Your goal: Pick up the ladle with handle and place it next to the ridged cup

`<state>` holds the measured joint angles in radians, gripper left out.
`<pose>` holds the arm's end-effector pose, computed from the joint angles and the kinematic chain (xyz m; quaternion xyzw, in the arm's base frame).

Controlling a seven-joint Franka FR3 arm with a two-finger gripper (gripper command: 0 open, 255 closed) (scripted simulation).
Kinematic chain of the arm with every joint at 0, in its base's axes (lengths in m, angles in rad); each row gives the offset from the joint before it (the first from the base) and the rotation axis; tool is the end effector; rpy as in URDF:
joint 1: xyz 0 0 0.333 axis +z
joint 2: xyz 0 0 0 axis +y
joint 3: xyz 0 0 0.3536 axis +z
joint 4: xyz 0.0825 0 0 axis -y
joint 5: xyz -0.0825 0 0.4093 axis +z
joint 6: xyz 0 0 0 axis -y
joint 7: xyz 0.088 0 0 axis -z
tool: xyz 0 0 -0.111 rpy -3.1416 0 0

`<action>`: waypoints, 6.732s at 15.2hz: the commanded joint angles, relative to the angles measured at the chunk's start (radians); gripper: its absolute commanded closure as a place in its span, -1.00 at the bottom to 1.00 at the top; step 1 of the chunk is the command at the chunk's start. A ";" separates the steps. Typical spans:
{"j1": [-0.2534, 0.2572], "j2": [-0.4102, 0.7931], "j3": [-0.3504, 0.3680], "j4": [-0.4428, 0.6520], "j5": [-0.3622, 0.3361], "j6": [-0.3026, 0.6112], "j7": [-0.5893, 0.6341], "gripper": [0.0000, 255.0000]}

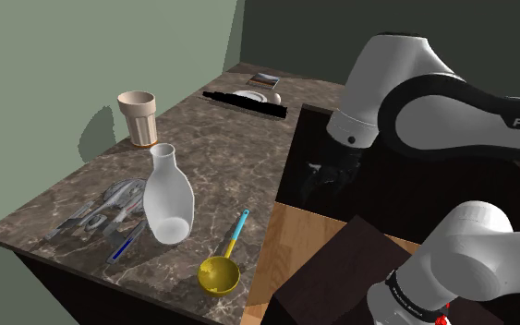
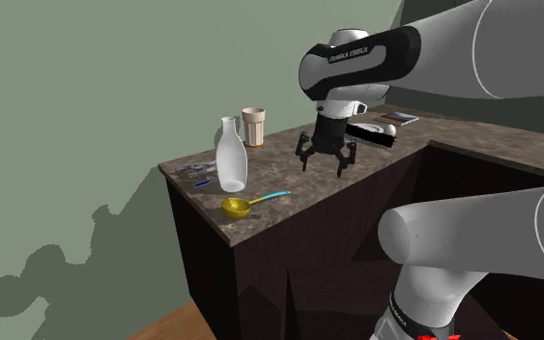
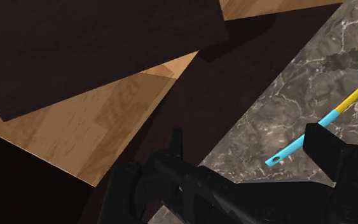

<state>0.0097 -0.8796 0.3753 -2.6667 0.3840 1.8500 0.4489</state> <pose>0.2705 0.1515 0.4890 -0.9885 0.1436 -0.0046 0.0467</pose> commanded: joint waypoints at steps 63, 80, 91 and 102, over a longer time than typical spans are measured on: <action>-0.275 0.385 0.573 0.306 0.181 0.307 0.914 1.00; -0.266 0.329 0.466 0.481 0.137 0.072 0.939 1.00; -0.318 0.399 0.455 0.628 0.074 -0.014 0.951 1.00; -0.497 0.908 0.639 0.952 -0.317 0.033 1.063 1.00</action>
<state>-0.4828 -0.0103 1.0087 -1.7411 0.1056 1.8889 1.5032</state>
